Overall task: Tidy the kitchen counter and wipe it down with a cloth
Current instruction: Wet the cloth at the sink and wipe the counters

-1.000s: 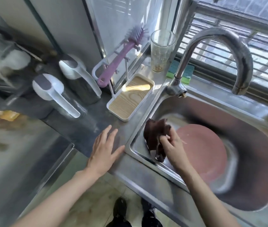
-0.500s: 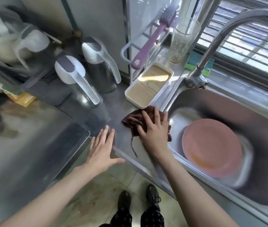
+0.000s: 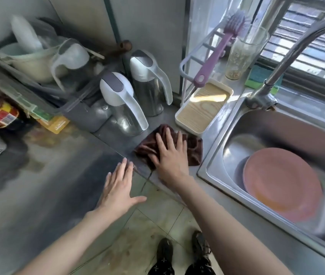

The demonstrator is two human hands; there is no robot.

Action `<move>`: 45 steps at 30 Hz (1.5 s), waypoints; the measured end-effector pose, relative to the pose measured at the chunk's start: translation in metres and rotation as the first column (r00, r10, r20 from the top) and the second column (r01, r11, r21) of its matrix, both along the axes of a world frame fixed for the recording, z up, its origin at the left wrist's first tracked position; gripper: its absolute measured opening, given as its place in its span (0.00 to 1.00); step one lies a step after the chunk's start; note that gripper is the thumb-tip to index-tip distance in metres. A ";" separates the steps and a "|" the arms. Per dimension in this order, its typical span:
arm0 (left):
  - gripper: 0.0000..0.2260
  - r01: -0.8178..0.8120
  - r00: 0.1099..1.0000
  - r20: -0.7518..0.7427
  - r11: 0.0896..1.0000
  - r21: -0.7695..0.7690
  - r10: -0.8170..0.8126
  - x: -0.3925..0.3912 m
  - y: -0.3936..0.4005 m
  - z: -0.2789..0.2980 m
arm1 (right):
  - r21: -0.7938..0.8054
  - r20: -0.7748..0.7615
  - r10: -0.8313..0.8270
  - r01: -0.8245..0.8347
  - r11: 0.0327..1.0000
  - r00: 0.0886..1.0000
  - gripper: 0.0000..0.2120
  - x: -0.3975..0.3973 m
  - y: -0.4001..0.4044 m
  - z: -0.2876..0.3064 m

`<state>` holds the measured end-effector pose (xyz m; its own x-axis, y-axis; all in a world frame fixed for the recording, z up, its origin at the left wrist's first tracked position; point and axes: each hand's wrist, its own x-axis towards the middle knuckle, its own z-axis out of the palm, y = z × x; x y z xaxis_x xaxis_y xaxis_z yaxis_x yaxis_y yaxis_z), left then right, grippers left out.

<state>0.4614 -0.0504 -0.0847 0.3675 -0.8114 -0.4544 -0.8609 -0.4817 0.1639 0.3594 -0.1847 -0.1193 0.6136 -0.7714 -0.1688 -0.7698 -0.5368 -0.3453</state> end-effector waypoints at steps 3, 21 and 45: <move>0.48 0.023 1.000 0.020 0.999 0.039 -0.024 0.006 0.007 -0.004 | -0.016 0.018 0.003 -0.003 1.000 1.000 0.25 0.005 0.012 0.000; 0.31 0.104 0.991 -0.078 0.988 -0.112 -0.113 -0.033 -0.002 0.018 | -0.265 -0.069 -0.115 0.093 0.960 0.991 0.41 -0.163 0.115 -0.004; 0.29 0.153 0.974 -0.111 0.934 -0.324 -0.198 -0.124 -0.043 0.005 | -0.036 0.026 -0.443 0.443 0.896 0.896 0.21 -0.129 0.053 0.019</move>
<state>0.3376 -0.0932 -0.0796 0.1579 -0.9660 -0.2046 -0.8846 -0.2305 0.4055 0.2306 -0.1316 -0.1006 0.2092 -0.9698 -0.1254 -0.9255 -0.1549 -0.3457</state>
